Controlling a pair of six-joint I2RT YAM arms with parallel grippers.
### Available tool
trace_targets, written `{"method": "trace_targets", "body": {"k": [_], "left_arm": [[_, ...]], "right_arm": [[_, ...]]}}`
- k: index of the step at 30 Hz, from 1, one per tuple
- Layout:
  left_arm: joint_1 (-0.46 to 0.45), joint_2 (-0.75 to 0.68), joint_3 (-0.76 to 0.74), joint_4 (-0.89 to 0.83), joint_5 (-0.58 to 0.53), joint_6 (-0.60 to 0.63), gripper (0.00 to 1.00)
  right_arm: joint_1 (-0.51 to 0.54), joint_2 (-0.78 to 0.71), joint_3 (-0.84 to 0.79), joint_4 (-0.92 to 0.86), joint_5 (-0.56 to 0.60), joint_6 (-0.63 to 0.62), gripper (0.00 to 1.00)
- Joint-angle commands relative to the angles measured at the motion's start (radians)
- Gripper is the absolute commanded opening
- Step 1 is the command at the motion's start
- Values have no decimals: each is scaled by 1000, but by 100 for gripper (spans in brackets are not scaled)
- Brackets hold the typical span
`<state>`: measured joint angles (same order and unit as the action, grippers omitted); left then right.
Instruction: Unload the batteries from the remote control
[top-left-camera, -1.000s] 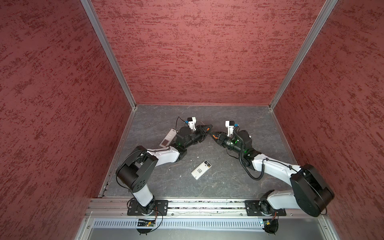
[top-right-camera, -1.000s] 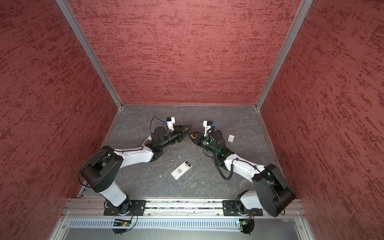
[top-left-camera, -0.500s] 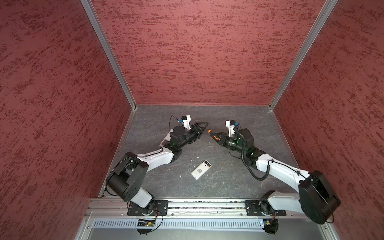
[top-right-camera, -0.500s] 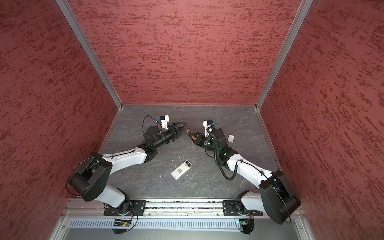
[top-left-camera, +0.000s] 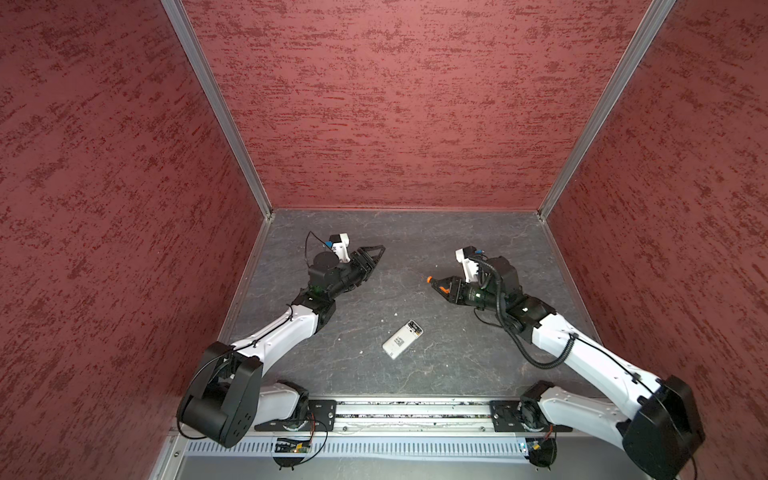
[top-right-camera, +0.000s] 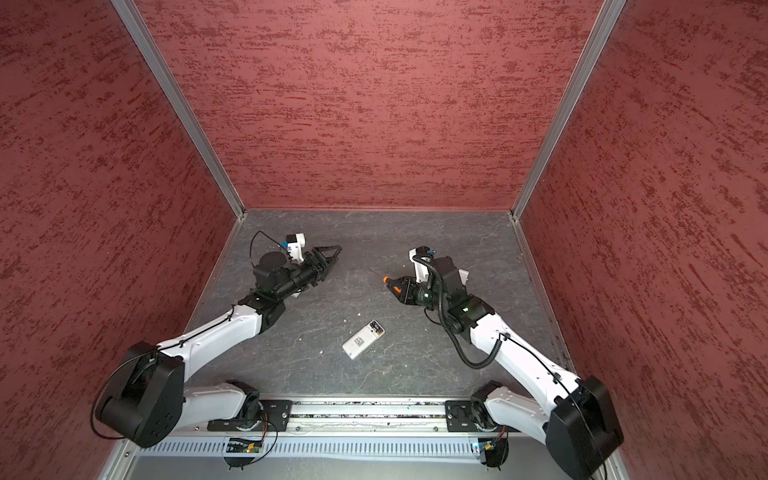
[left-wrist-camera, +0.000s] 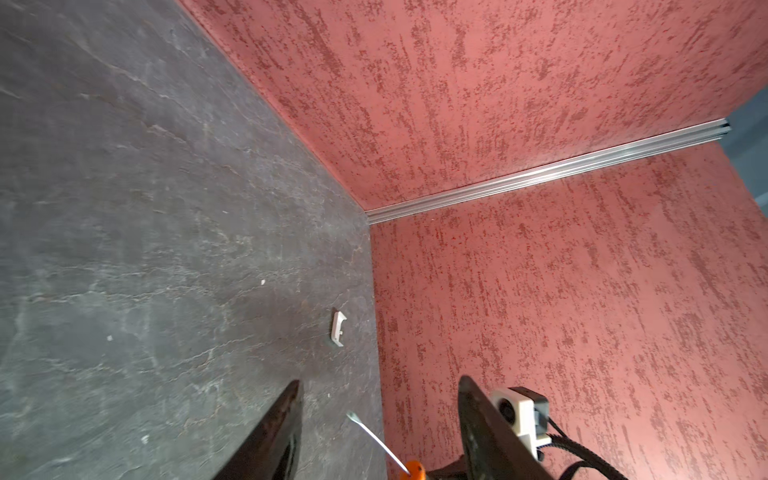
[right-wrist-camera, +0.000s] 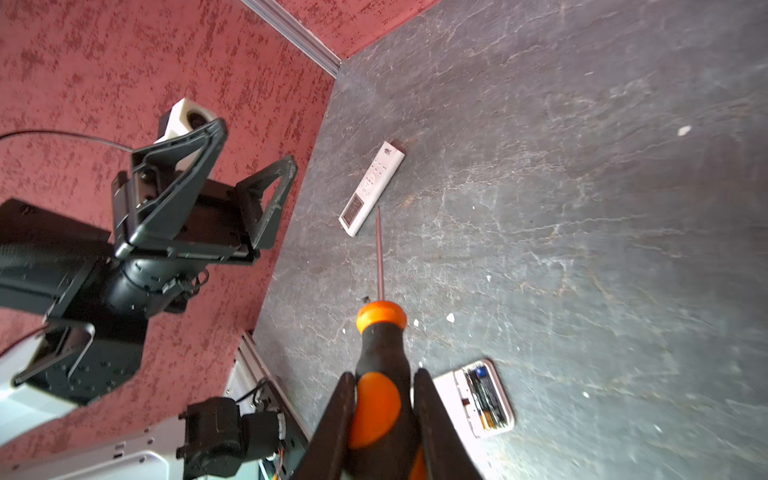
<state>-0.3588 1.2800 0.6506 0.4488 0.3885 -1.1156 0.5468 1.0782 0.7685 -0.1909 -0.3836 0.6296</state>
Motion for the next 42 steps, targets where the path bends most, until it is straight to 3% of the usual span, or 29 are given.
{"method": "trace_targets", "body": {"k": [1, 5, 11, 17, 19, 22, 32, 42], "left_arm": [[26, -17, -4, -160, 80, 56, 60], [31, -5, 23, -299, 116, 91, 61], [-6, 24, 47, -462, 131, 168, 61], [-166, 30, 98, -708, 3, 325, 67], [-227, 37, 103, -759, -37, 382, 80], [-319, 62, 141, -867, -136, 471, 85], [-557, 198, 248, -1048, -417, 658, 86], [-627, 315, 267, -1081, -507, 713, 85]], "right_arm": [[38, -56, 34, -180, 62, -132, 0], [130, -88, 58, -305, 159, -201, 0], [181, -132, 52, -413, 195, -115, 0], [218, -161, 93, -601, 244, -25, 0], [217, -175, 95, -641, 253, 12, 0], [217, -196, 95, -656, 254, 46, 0], [217, -209, 97, -667, 266, 82, 0], [218, -220, 93, -655, 263, 107, 0]]}}
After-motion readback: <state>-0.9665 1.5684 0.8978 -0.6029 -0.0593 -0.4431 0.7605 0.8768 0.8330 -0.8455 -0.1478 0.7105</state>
